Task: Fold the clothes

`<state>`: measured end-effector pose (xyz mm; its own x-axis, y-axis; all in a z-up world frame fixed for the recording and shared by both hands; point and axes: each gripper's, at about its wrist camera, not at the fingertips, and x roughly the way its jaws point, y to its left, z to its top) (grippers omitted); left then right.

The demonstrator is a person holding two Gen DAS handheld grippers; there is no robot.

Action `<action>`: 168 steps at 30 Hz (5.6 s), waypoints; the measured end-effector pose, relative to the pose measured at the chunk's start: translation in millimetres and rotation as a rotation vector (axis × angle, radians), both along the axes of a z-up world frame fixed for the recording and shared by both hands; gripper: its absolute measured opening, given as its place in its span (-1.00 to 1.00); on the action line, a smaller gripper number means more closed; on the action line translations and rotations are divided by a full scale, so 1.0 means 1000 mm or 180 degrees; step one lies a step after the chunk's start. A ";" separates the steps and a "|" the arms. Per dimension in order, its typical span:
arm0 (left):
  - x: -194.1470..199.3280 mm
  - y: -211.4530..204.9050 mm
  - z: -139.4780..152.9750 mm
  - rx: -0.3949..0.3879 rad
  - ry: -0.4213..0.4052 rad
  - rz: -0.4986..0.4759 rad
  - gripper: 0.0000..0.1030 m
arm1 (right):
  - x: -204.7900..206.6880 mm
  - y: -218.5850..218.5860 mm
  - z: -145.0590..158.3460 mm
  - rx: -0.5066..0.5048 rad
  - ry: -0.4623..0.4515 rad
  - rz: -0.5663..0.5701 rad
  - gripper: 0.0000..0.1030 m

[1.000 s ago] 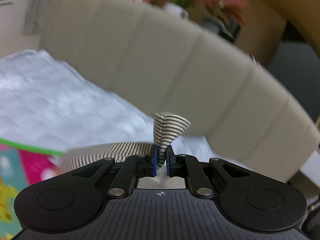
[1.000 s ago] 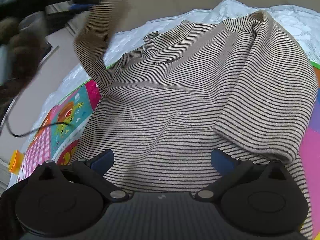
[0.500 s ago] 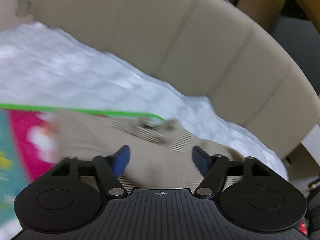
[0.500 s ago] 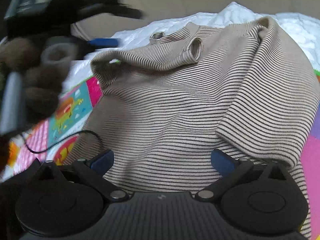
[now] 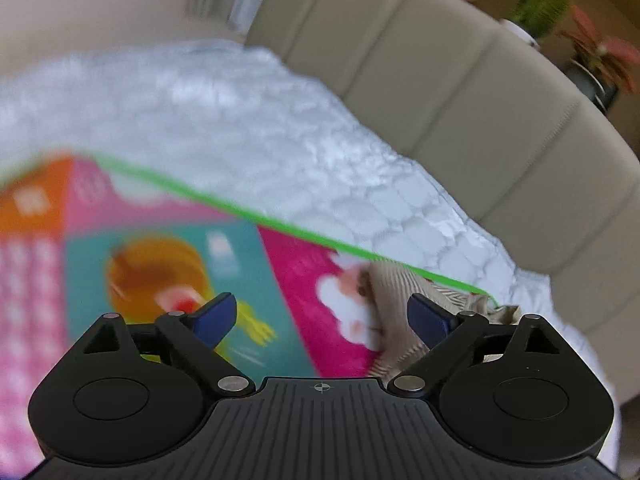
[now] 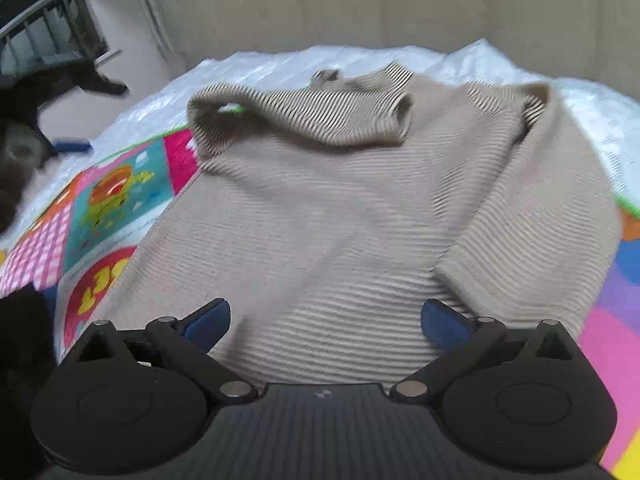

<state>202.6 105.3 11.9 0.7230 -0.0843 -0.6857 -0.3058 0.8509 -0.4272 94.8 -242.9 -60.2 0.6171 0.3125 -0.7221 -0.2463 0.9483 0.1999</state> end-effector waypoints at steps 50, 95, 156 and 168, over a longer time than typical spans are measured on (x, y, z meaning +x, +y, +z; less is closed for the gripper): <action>0.034 -0.017 -0.065 -0.0168 -0.0056 -0.0945 0.99 | 0.023 -0.033 0.013 -0.1680 -0.0135 0.0649 -0.76; 0.036 -0.020 -0.054 -0.0368 -0.0265 -0.1134 1.00 | 0.102 0.036 0.050 -0.0149 -0.0328 -0.0142 0.67; 0.050 -0.095 -0.060 -0.0240 -0.0461 -0.1949 0.93 | 0.066 0.011 -0.027 -0.0460 -0.0128 -0.0410 1.00; 0.045 -0.092 -0.061 -0.0215 -0.0428 -0.1963 0.93 | 0.074 -0.005 0.022 -0.0319 -0.0480 -0.0522 1.00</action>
